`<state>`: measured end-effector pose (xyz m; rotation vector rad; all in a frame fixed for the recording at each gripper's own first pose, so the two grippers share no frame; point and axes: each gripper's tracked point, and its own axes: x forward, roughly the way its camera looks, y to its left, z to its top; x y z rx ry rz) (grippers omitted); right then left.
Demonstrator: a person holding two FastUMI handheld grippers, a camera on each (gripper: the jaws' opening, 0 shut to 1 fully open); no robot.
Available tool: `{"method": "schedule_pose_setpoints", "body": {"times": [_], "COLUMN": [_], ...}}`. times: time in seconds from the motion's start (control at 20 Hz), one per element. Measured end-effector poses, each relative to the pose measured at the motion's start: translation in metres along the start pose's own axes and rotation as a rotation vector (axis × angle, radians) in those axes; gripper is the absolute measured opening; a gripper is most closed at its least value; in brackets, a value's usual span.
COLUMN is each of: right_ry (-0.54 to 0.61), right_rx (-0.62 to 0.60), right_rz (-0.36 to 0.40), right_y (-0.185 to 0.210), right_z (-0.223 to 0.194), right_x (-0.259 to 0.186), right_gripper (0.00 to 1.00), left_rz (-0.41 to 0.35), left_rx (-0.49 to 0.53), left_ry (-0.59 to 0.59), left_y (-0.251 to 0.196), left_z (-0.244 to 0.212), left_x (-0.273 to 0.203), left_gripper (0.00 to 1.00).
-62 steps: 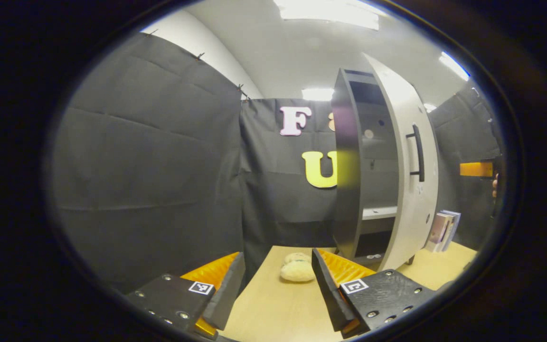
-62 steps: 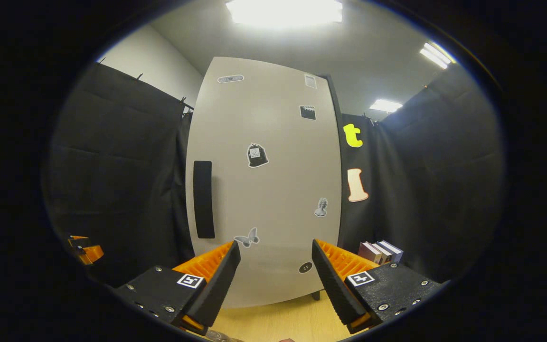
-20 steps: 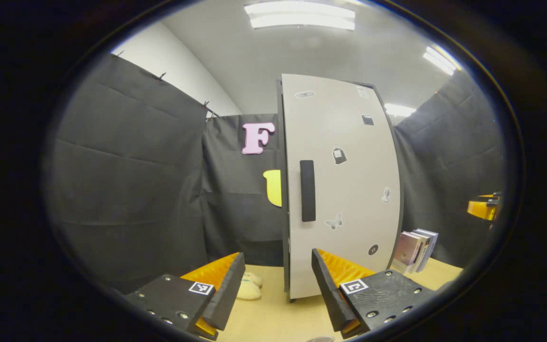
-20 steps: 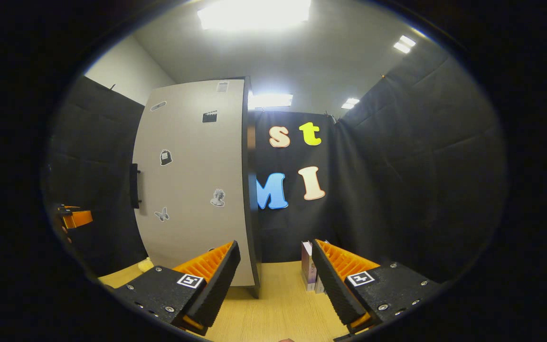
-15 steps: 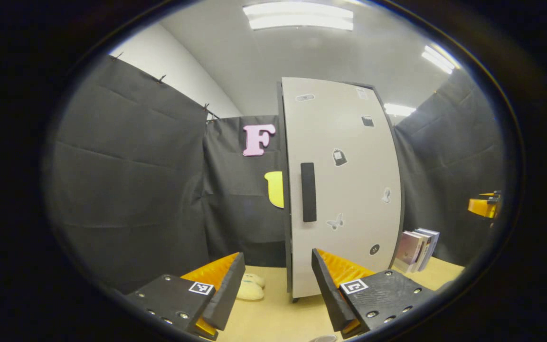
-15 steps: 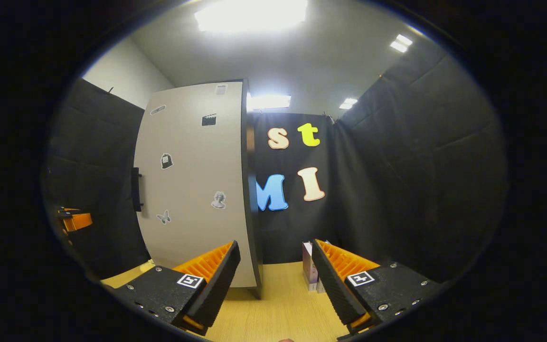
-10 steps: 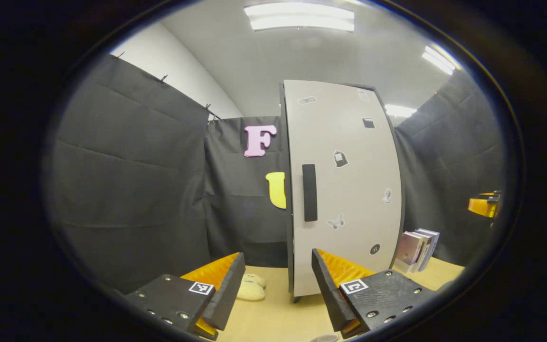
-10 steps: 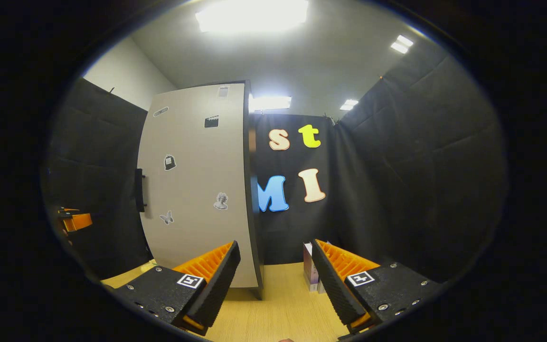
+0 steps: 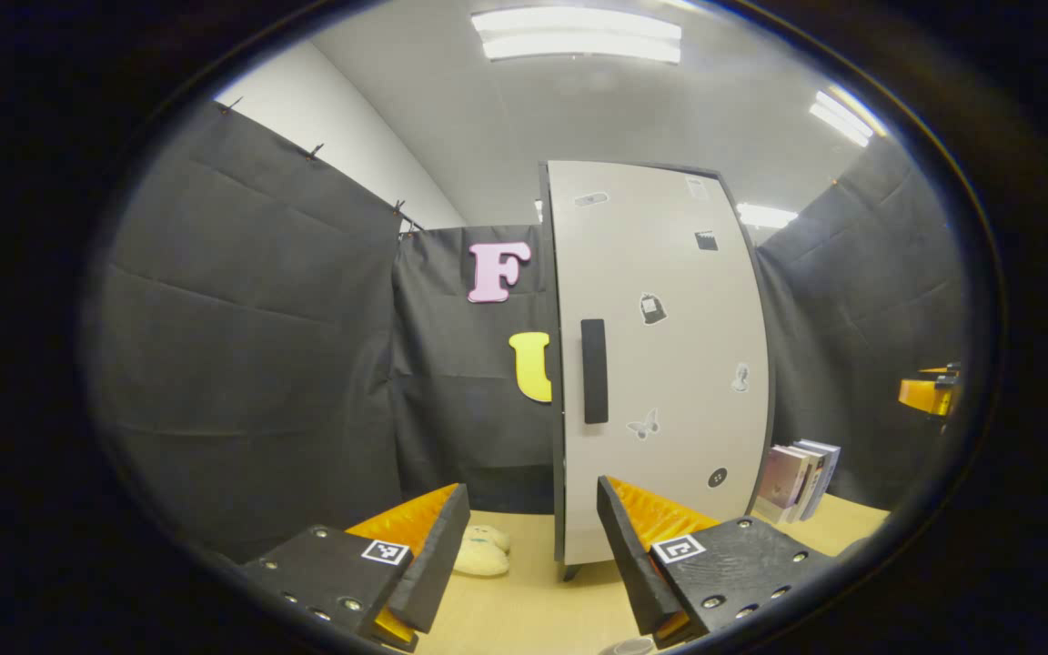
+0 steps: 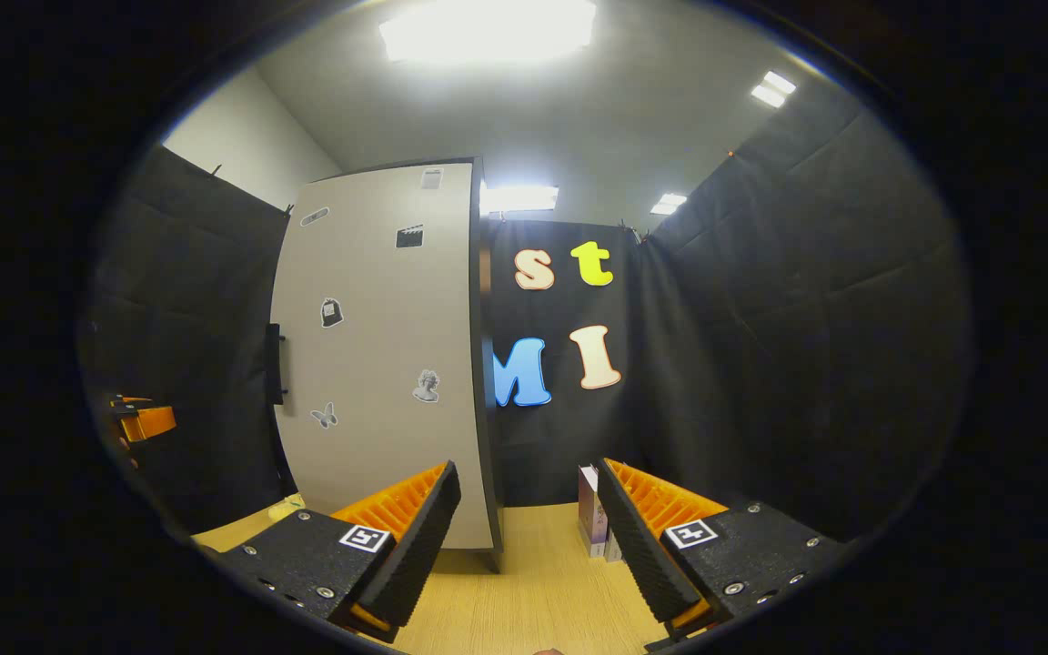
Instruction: Open the cabinet door with the right hand, grasp the bottle in the cabinet with the left hand and place it on the coaster, then close the cabinet door with the right hand.
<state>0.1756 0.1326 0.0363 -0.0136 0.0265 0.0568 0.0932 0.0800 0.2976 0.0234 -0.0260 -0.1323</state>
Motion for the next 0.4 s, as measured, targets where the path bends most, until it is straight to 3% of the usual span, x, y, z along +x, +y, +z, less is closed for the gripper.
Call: {"method": "schedule_pose_setpoints", "body": {"times": [0.15, 0.2, 0.4], "right_ry": [-0.003, -0.003, -0.014], "right_rx": [0.013, 0.015, 0.018], "right_rz": [0.000, 0.001, 0.002], "right_y": [0.004, 0.006, 0.008], "right_z": [0.001, 0.000, 0.003], "right_x": [0.001, 0.001, 0.002], "right_gripper": [0.94, 0.94, 0.94], "left_rz": [0.003, 0.008, 0.016], "left_rx": [-0.008, -0.009, 0.001], "left_ry": [-0.001, -0.002, -0.004], "left_y": [0.005, 0.008, 0.016], "left_z": [-0.001, 0.000, 0.000], "left_x": [0.001, 0.001, -0.001], "left_gripper": [0.81, 0.87, 0.86]}}
